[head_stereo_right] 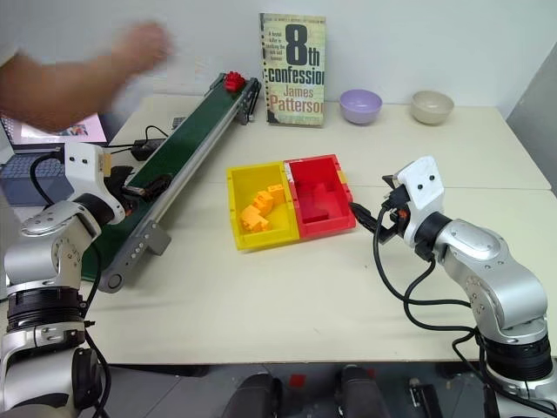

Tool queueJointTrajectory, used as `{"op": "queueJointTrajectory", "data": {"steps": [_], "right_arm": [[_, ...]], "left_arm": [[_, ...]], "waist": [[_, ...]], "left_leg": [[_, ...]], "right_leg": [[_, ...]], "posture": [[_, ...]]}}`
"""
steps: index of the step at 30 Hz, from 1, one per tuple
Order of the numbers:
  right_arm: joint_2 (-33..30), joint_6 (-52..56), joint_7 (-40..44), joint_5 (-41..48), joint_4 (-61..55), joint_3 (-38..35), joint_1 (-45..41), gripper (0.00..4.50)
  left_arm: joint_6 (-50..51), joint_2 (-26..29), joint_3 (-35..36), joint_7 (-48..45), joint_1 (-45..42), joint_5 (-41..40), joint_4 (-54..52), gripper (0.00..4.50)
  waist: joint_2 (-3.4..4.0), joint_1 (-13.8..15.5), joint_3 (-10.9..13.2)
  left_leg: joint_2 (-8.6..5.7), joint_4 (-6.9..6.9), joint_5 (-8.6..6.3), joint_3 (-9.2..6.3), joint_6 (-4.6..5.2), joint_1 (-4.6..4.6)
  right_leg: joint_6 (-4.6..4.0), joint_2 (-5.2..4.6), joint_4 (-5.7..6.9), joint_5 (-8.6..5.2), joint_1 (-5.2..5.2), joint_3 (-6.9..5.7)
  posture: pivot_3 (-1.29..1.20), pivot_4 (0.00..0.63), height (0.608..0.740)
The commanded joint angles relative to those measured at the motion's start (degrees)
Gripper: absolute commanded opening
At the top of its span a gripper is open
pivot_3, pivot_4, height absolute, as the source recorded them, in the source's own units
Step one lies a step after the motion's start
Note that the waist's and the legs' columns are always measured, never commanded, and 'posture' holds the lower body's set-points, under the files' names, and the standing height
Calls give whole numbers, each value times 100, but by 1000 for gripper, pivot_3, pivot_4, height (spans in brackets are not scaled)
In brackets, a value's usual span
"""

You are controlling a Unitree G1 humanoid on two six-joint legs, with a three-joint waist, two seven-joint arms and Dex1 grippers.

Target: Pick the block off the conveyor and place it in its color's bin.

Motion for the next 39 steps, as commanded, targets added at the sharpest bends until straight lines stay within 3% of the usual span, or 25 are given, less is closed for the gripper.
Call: {"op": "queueJointTrajectory", "data": {"steps": [1, 14, 24, 39], "right_arm": [[-33, -97, -1, -13, -192, -180, -66, 4500], [-31, -121, 78, -3, -102, -102, -181, 4500], [89, -333, 673, 241, 196, 75, -681, 4500], [633, -46, 1415, 1306, 262, 351, -1384, 4500]], "left_arm": [[49, 165, 79, -23, -1, -56, -290, 4470], [63, 159, 495, 75, 187, -315, -456, 4470], [-91, 354, 533, -115, 84, -358, -84, 4470], [-537, 892, 11, -1279, -464, -175, 1179, 4470]], "waist": [[0, 0, 0], [0, 0, 0], [0, -2, 0], [0, 4, 0]], "left_leg": [[0, 0, 0, 0, 0, 0], [2, 0, 0, -1, 0, 1], [0, 0, 0, 3, 0, 2], [-1, -3, 0, 1, 0, -1]], "right_leg": [[0, 0, 0, 0, 0, 1], [0, 0, 1, 0, 0, 1], [0, 0, 0, 0, -1, -2], [-1, 1, -1, 0, -2, -9]], "posture": [[0, 150, 740], [0, 150, 740], [0, 150, 740], [0, 150, 740]]}}
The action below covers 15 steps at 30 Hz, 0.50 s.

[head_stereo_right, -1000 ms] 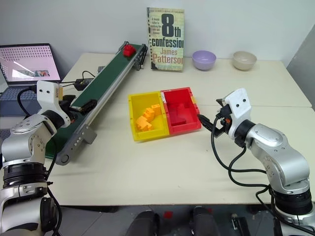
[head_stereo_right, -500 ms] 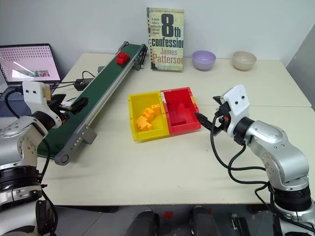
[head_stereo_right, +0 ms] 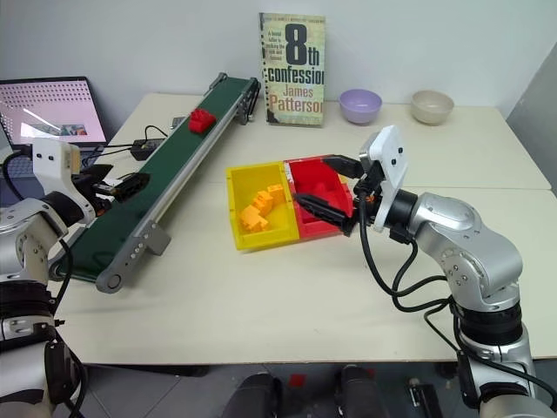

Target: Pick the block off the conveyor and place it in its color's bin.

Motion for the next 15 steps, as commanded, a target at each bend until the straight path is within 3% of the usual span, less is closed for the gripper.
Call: {"op": "queueJointTrajectory", "data": {"steps": [1, 15], "right_arm": [[4, 55, 119, 269, -195, -2, -110, 4500], [-82, 113, 151, 420, -316, 126, -77, 4500]], "left_arm": [[-165, 200, -27, -261, -192, 25, 89, 4470], [-642, 310, -157, -505, -548, 278, 912, 4470]], "waist": [[0, -1, 0], [0, -5, 0]], "left_leg": [[0, 0, 0, 0, 0, 0], [1, 0, 0, 1, 0, 0]], "right_leg": [[0, -1, 0, 0, 0, 0], [0, 0, 1, 0, -1, 0]], "posture": [[0, 150, 740], [0, 150, 740]]}}
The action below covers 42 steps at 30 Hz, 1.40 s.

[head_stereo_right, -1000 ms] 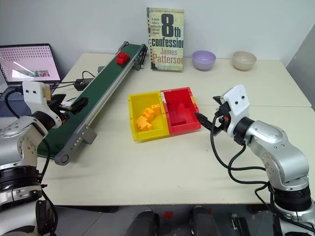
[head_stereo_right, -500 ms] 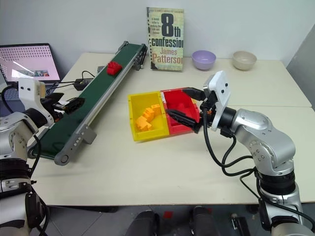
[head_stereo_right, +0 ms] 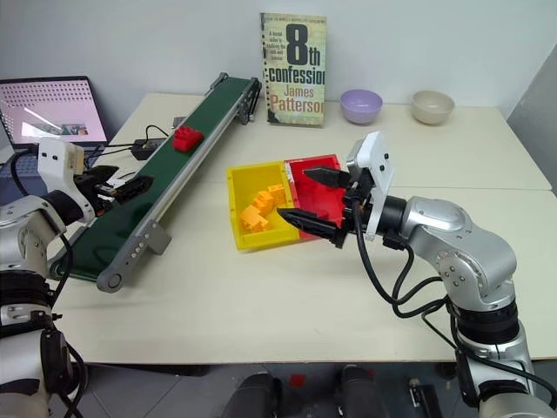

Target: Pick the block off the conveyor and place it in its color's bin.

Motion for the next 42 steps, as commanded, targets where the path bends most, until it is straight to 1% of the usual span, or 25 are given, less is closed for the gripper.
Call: {"op": "queueJointTrajectory", "data": {"steps": [1, 22, 24, 25, 27, 28, 29, 37, 42], "right_arm": [[-40, -7, -7, 114, -262, -66, -66, 4500], [-132, 154, -15, 178, -371, -104, -125, 4500], [-141, 161, -18, 172, -373, -106, -133, 4500], [-145, 161, -15, 168, -363, -106, -143, 4500], [-155, 166, -12, 169, -366, -114, -150, 4500], [-161, 159, -3, 158, -347, -118, -167, 4500], [-165, 155, 3, 153, -327, -125, -184, 4500], [-184, 93, 44, 90, -206, -134, -249, 4500], [-238, 65, 57, 56, -188, -177, -179, 4500]], "left_arm": [[-198, 148, 36, -50, -163, 42, 57, 4470], [-564, -70, -205, -145, -454, 316, 973, 4470], [-612, -61, -245, -140, -441, 362, 1022, 4119], [-606, -61, -248, -163, -442, 359, 1032, 4036], [-594, -52, -244, -206, -415, 356, 1008, 3615], [-586, -45, -244, -210, -404, 361, 996, 3337], [-563, -33, -239, -217, -375, 359, 964, 3189], [-292, 148, -81, -240, -68, 250, 487, 1550], [30, 202, 40, -186, 175, 111, -58, 1536]], "waist": [[0, 0, 0], [0, 0, 0], [0, 0, 0], [0, 0, 0], [0, 0, 0], [0, 0, 0], [0, 0, 0], [0, -2, 0], [0, -1, 0]], "left_leg": [[0, 0, 0, 1, 0, 0], [0, 0, 0, -1, 0, 0], [1, 0, 0, -1, 0, -1], [1, 0, 0, -2, 0, -1], [1, 0, 0, -2, 0, -1], [1, 0, 0, -2, 0, -2], [1, 0, 0, -2, 0, -2], [2, 0, 0, -4, 0, -3], [3, 0, 0, -5, 0, -3]], "right_leg": [[0, 0, 0, 0, 0, 0], [0, 0, 2, 0, -1, -3], [0, 0, 1, 0, -1, -3], [0, 0, 1, 0, -1, -3], [0, 0, 1, 0, -1, -3], [0, 0, 1, 0, -1, -3], [0, 0, 1, 0, -2, -3], [0, -1, 1, 0, -2, -1], [0, -4, 2, 0, -3, 0]], "posture": [[0, 150, 740], [0, 150, 740], [0, 150, 740], [0, 150, 740], [0, 150, 740], [0, 150, 740], [0, 150, 740], [0, 150, 740], [0, 150, 740]]}}
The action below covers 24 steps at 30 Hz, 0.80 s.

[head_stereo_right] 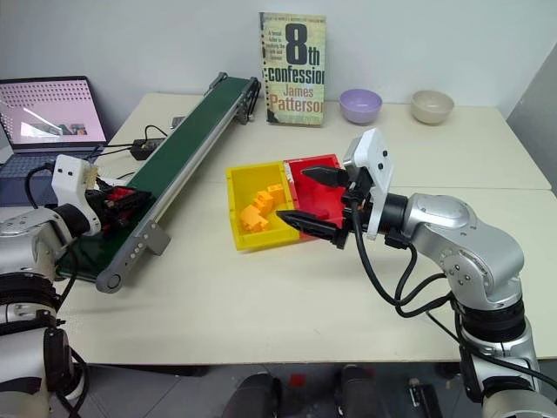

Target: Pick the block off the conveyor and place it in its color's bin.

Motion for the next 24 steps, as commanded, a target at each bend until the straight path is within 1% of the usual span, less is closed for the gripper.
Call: {"op": "queueJointTrajectory", "data": {"steps": [1, 5, 8, 10, 12, 13, 16, 18, 20, 24], "right_arm": [[-98, -143, 30, 33, -111, -200, 12, 4500], [-227, -170, -38, -89, -189, -204, 188, 4500], [-510, -269, -369, -625, -318, -149, 473, 4500], [-649, -260, -617, -877, -471, -214, 708, 4500], [-735, -208, -751, -973, -612, -266, 895, 4500], [-739, -149, -872, -1009, -684, -338, 1006, 4500], [-735, -20, -1153, -1086, -884, -491, 1281, 4500], [-717, 167, -1396, -1111, -1134, -614, 1584, 4500], [-690, 275, -1523, -1126, -1254, -653, 1692, 4500], [-399, 600, -2124, -1189, -1832, -810, 2292, 4500]], "left_arm": [[267, 162, 199, 55, 125, -182, -673, 1536], [583, 82, 155, 63, 155, -276, -1142, 1536], [978, -195, -99, -99, -181, -494, -1754, 1536], [1122, -508, -454, -318, -529, -547, -1994, 1536], [1175, -744, -727, -477, -794, -513, -2056, 1536], [1160, -951, -901, -539, -974, -483, -2038, 1536], [940, -1455, -1349, -760, -1417, -349, -1806, 1536], [615, -1899, -1602, -807, -1772, -189, -1340, 1536], [415, -2077, -1677, -861, -1955, -93, -1033, 1536], [-769, -2869, -2199, -996, -2577, 463, 422, 1536]], "waist": [[0, 1, 0], [0, 8, 0], [-1, 51, -1], [-3, 94, -1], [-4, 124, -2], [-4, 118, -2], [-4, 91, -2], [-4, 95, -2], [-3, 66, -2], [-3, 6, -2]], "left_leg": [[0, 0, 0, 0, 0, 0], [-1, 0, 0, 0, 0, -1], [-7, 3, 0, 0, 0, -11], [-8, 3, 0, 1, 0, -11], [-16, 9, 0, 8, -1, -14], [-18, 9, 0, 11, -1, -13], [-17, 8, 0, 14, 0, -10], [-18, 7, 0, 16, 0, -11], [-18, 8, 0, 21, 0, -14], [-18, 3, 0, 19, 1, -9]], "right_leg": [[0, 0, 0, 0, 0, 0], [0, -2, -1, 0, 0, 1], [0, -2, -4, 0, 1, -1], [0, -2, -5, 0, 0, 2], [1, -3, -9, 0, 7, -2], [1, -3, -8, 0, 6, -1], [2, 0, -10, 0, 6, 1], [2, 2, -9, 0, 4, 3], [3, 6, -11, 0, 4, 0], [3, 19, -10, -1, 2, 5]], "posture": [[0, 150, 740], [0, 150, 740], [0, 150, 740], [0, 150, 740], [0, 150, 740], [0, 150, 740], [0, 150, 740], [0, 150, 740], [0, 150, 740], [0, 150, 740]]}}
